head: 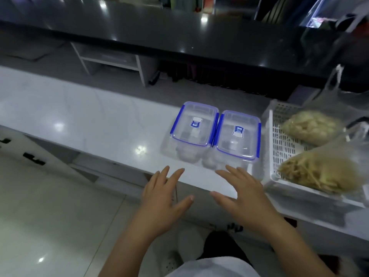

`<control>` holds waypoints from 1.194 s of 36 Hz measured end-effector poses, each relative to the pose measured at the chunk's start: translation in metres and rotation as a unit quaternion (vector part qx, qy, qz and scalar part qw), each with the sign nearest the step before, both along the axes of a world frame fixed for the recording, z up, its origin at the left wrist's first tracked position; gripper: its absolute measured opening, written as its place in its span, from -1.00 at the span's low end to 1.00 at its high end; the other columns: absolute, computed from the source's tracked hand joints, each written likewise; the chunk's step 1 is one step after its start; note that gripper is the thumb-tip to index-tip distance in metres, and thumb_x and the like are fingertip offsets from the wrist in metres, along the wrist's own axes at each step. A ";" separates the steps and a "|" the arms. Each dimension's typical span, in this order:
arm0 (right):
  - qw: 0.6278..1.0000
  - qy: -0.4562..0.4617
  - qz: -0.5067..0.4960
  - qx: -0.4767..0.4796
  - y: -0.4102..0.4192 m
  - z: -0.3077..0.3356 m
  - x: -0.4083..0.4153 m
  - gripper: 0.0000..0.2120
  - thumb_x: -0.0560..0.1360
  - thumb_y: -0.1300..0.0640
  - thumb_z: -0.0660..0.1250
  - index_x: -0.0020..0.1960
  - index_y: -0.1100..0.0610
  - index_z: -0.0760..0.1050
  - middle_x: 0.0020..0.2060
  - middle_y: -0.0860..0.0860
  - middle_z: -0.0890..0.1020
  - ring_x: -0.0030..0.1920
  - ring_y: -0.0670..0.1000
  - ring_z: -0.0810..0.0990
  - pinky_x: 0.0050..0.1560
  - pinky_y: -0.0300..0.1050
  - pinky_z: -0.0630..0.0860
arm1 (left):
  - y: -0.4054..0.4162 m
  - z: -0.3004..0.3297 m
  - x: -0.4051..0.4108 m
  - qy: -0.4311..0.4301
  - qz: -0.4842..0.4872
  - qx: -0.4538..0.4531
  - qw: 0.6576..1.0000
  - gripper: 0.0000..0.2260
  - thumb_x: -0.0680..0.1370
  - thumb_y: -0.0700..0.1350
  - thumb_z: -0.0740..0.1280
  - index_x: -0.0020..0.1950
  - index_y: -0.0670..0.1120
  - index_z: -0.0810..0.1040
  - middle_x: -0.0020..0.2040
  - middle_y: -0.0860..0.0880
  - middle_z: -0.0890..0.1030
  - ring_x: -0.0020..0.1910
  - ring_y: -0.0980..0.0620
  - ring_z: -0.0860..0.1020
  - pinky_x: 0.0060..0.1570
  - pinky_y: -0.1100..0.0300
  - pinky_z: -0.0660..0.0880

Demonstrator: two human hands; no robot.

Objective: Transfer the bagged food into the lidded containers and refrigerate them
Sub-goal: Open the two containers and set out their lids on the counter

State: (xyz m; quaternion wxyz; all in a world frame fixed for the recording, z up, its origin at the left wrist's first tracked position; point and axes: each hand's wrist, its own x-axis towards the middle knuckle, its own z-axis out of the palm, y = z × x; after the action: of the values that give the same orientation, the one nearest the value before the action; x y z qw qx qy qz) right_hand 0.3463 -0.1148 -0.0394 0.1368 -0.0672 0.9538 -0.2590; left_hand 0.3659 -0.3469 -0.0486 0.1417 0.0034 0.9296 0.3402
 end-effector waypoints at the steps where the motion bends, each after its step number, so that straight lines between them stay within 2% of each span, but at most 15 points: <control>1: 1.000 -0.003 -0.003 0.010 -0.003 0.001 0.001 -0.40 0.51 -0.33 0.25 0.51 -0.28 0.22 0.59 -0.16 0.15 0.60 -0.06 -0.01 0.54 -0.01 -0.07 | -0.007 0.001 -0.002 -0.001 -0.001 0.010 1.000 -0.34 0.55 0.27 0.31 0.58 0.31 0.09 0.65 0.13 -0.04 0.62 0.09 -0.12 0.58 -0.06 0.03; 5: 0.999 0.004 -0.024 0.036 -0.008 0.009 -0.008 -0.42 0.52 -0.31 0.25 0.51 -0.26 0.25 0.58 -0.13 0.19 0.59 -0.03 0.04 0.55 0.05 0.00 | -0.026 0.000 -0.018 0.003 -0.003 0.040 0.999 -0.35 0.55 0.25 0.32 0.58 0.32 0.10 0.65 0.15 -0.02 0.62 0.11 -0.11 0.58 -0.07 0.04; 11: 0.998 -0.010 -0.035 0.042 -0.022 0.004 -0.043 -0.41 0.51 -0.30 0.28 0.50 -0.26 0.26 0.57 -0.14 0.23 0.59 -0.03 0.07 0.55 0.03 0.00 | -0.045 -0.007 -0.069 0.008 -0.032 -0.003 0.999 -0.33 0.56 0.25 0.30 0.59 0.29 0.06 0.66 0.08 -0.04 0.62 0.04 -0.09 0.57 -0.03 0.02; 16: 0.997 -0.026 -0.011 0.066 -0.036 -0.010 -0.096 -0.31 0.51 -0.37 0.23 0.57 -0.24 0.12 0.60 -0.10 0.13 0.61 0.00 -0.03 0.56 0.12 -0.07 | -0.055 -0.006 -0.122 -0.011 -0.047 -0.022 0.999 -0.32 0.56 0.26 0.31 0.60 0.26 0.06 0.66 0.06 0.00 0.62 0.03 -0.02 0.53 -0.04 0.09; 19: 0.996 -0.040 -0.002 0.080 -0.042 -0.020 -0.128 -0.21 0.47 -0.42 0.23 0.59 -0.24 0.02 0.62 -0.07 0.04 0.61 0.03 -0.10 0.57 0.19 -0.13 | -0.057 -0.002 -0.156 -0.049 -0.047 0.015 0.998 -0.32 0.56 0.22 0.35 0.59 0.24 0.09 0.64 0.09 0.09 0.61 0.04 0.07 0.51 -0.04 0.18; 21: 0.996 -0.036 0.001 0.087 -0.045 -0.027 -0.147 -0.18 0.45 -0.45 0.23 0.59 -0.24 -0.02 0.63 -0.07 0.01 0.61 0.05 -0.13 0.55 0.22 -0.18 | -0.055 0.000 -0.181 -0.065 -0.033 0.043 0.996 -0.33 0.56 0.20 0.37 0.59 0.23 0.12 0.62 0.12 0.16 0.57 0.04 0.19 0.45 -0.03 0.30; 23: 0.994 -0.024 0.008 0.103 -0.048 -0.034 -0.164 -0.17 0.44 -0.46 0.22 0.58 -0.24 -0.03 0.63 -0.05 0.00 0.61 0.06 -0.13 0.53 0.23 -0.21 | -0.050 0.000 -0.208 -0.076 0.003 0.080 0.994 -0.34 0.56 0.16 0.40 0.58 0.22 0.17 0.59 0.12 0.23 0.51 0.04 0.29 0.31 0.05 0.39; 26: 0.992 -0.020 0.022 0.122 -0.052 -0.047 -0.177 -0.16 0.43 -0.48 0.19 0.58 -0.25 -0.06 0.63 -0.05 -0.01 0.61 0.09 -0.13 0.52 0.25 -0.24 | -0.041 -0.006 -0.242 -0.103 0.067 0.130 0.984 -0.41 0.57 0.08 0.41 0.55 0.19 0.26 0.54 0.05 0.33 0.44 -0.05 0.39 0.24 -0.02 0.47; 31: 0.988 0.000 0.019 0.153 -0.060 -0.061 -0.187 -0.17 0.44 -0.48 0.18 0.58 -0.25 -0.05 0.63 -0.04 -0.04 0.61 0.15 -0.12 0.50 0.30 -0.27 | -0.039 -0.025 -0.281 -0.175 0.109 0.236 0.950 -0.51 0.58 -0.09 0.43 0.49 0.06 0.39 0.27 0.00 0.60 0.17 -0.05 0.62 0.14 -0.09 0.63; 33: 0.988 -0.004 0.013 0.153 -0.061 -0.064 -0.184 -0.19 0.45 -0.46 0.19 0.58 -0.26 -0.05 0.63 -0.04 -0.04 0.61 0.15 -0.13 0.50 0.30 -0.27 | -0.041 -0.033 -0.287 -0.192 0.106 0.244 0.944 -0.54 0.57 -0.13 0.43 0.45 0.03 0.43 0.17 -0.02 0.66 0.10 -0.05 0.66 0.08 -0.10 0.65; 40: 0.991 -0.014 -0.011 0.136 -0.061 -0.063 -0.184 -0.21 0.46 -0.44 0.24 0.57 -0.31 -0.02 0.63 -0.11 -0.05 0.62 0.08 -0.15 0.53 0.24 -0.28 | -0.051 -0.051 -0.308 -0.252 0.085 0.300 0.916 -0.57 0.53 -0.20 0.47 0.36 0.07 0.52 0.03 -0.06 0.73 -0.05 -0.07 0.73 -0.16 0.01 0.67; 43: 0.991 -0.026 -0.022 0.127 -0.065 -0.063 -0.182 -0.22 0.47 -0.44 0.22 0.57 -0.31 -0.02 0.63 -0.13 -0.09 0.62 0.05 -0.20 0.54 0.20 -0.30 | -0.057 -0.058 -0.312 -0.270 0.084 0.328 0.902 -0.55 0.50 -0.20 0.51 0.33 0.10 0.55 0.01 -0.08 0.74 -0.05 -0.10 0.73 -0.17 -0.02 0.67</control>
State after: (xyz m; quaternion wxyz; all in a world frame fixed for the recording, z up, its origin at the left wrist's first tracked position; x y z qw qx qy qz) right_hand 0.1639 -0.1795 -0.1024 0.1635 -0.0212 0.9762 -0.1408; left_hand 0.0538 -0.4043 -0.1069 0.3488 -0.1206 0.6887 0.6241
